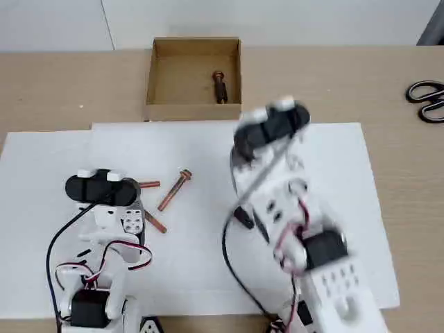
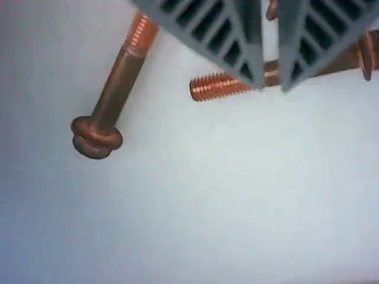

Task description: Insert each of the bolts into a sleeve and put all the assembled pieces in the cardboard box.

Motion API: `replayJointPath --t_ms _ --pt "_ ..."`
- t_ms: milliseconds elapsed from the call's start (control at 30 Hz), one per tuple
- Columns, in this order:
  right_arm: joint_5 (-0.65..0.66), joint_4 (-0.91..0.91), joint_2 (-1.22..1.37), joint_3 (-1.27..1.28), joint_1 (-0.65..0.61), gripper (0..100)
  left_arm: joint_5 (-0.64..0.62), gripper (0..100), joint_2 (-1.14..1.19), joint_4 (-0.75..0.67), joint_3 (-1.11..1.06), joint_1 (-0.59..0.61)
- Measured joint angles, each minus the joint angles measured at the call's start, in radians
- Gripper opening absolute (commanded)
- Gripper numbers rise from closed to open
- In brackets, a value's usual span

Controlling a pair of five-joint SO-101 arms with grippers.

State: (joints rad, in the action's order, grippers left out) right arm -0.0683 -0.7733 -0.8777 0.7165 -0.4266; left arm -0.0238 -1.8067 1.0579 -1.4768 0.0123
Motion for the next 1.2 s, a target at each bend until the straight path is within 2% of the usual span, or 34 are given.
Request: replayJointPath --t_ms 167,400,967,1033,1200 --pt "0.035 0.117 0.359 -0.276 0.055 0.2 0.0 1 0.002 0.0 -0.032 0.0" --pt "0.144 0.249 0.746 -0.565 0.057 0.2 0.0 1 0.002 0.0 -0.044 0.0" --pt "0.48 0.644 1.321 -0.842 0.057 0.6 0.002 1 0.002 0.0 -0.114 0.0" --pt "0.514 0.66 1.369 -0.876 0.057 3.8 0.0 1 0.002 0.0 -0.115 0.0" --pt "0.56 0.666 1.435 -0.936 0.057 21.7 0.0 1 0.002 0.0 -0.117 0.0"
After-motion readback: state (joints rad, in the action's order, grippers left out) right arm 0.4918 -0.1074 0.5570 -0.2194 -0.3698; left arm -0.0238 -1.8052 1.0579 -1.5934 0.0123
